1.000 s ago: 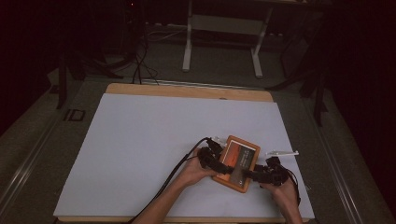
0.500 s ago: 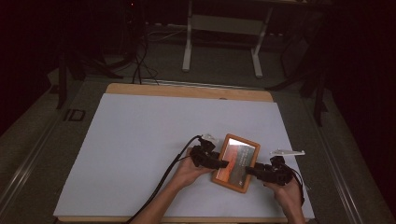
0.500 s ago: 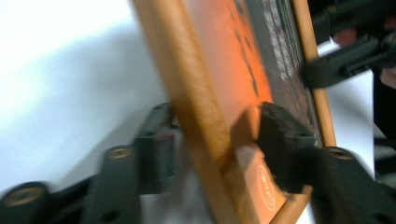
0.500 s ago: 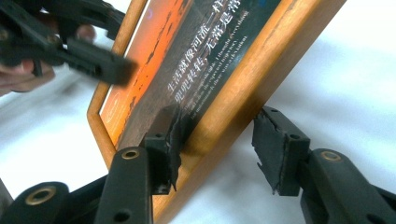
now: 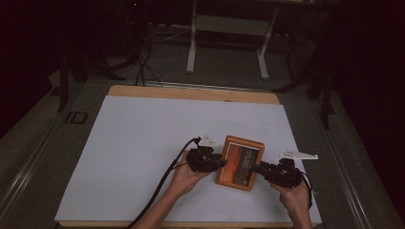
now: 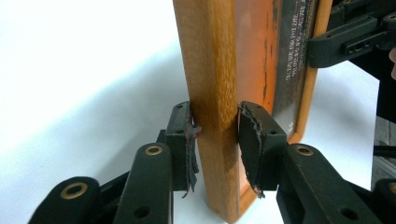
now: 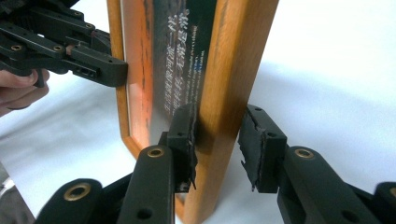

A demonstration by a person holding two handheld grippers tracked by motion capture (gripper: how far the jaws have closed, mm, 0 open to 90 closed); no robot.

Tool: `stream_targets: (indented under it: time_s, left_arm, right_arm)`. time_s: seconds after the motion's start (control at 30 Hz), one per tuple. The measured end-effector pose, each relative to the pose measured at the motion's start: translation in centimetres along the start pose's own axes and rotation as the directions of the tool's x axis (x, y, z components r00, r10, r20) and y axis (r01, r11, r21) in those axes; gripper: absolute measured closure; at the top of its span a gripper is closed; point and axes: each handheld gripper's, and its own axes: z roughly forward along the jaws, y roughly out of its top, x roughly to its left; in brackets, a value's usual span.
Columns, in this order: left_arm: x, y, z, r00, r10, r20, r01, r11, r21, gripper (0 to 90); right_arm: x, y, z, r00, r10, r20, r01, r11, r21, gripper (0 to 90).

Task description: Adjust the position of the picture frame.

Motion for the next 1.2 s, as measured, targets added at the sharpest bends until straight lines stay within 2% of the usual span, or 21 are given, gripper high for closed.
stream_targets:
  time_s: [0.27,0.37,0.53,0.73,0.87,1.0,1.07,1.2]
  left_arm:
    - [0.5,-0.3,-1.4,0.9997,-0.012,-0.019,0.011,0.9996,-0.026,67.0]
    - [0.8,-0.4,-2.4,0.9993,-0.032,-0.019,0.031,0.9985,-0.046,67.2]
    - [1.2,-0.5,-3.7,0.9984,-0.04,-0.038,0.038,0.9974,-0.062,67.3]
    - [1.9,-0.8,-5.2,0.996,-0.07,-0.057,0.065,0.9952,-0.073,67.2]
    - [2.3,-1.3,-6.2,0.994,-0.085,-0.07,0.079,0.9939,-0.077,67.2]
    - [2.7,-2.1,-7.1,0.9906,-0.116,-0.073,0.11,0.9905,-0.083,67.2]
    - [2.9,-2.5,-7.5,0.99,-0.116,-0.081,0.109,0.9905,-0.084,67.2]
    - [3.4,-3.3,-8.2,0.9875,-0.128,-0.092,0.121,0.9896,-0.078,67.1]
  right_arm:
    - [0.9,0.8,0.6,0.9995,-0.031,-0.007,0.031,0.999,-0.011,66.4]
    - [1.3,1.4,0.9,0.999,-0.042,-0.016,0.042,0.999,-0.013,66.4]
    - [2.1,2.4,1.5,0.9975,-0.062,-0.035,0.061,0.998,-0.019,66.4]
    - [3.0,3.3,2.5,0.9963,-0.065,-0.055,0.064,0.998,-0.026,66.4]
    - [3.7,3.7,3.3,0.9953,-0.064,-0.073,0.062,0.998,-0.022,66.3]
    - [4.6,3.9,4.2,0.9935,-0.071,-0.089,0.07,0.997,-0.013,66.3]
    - [4.9,4.0,4.6,0.9925,-0.074,-0.097,0.074,0.997,-0.007,66.3]
    - [5.5,4.1,5.8,0.9902,-0.081,-0.113,0.085,0.996,0.025,66.3]
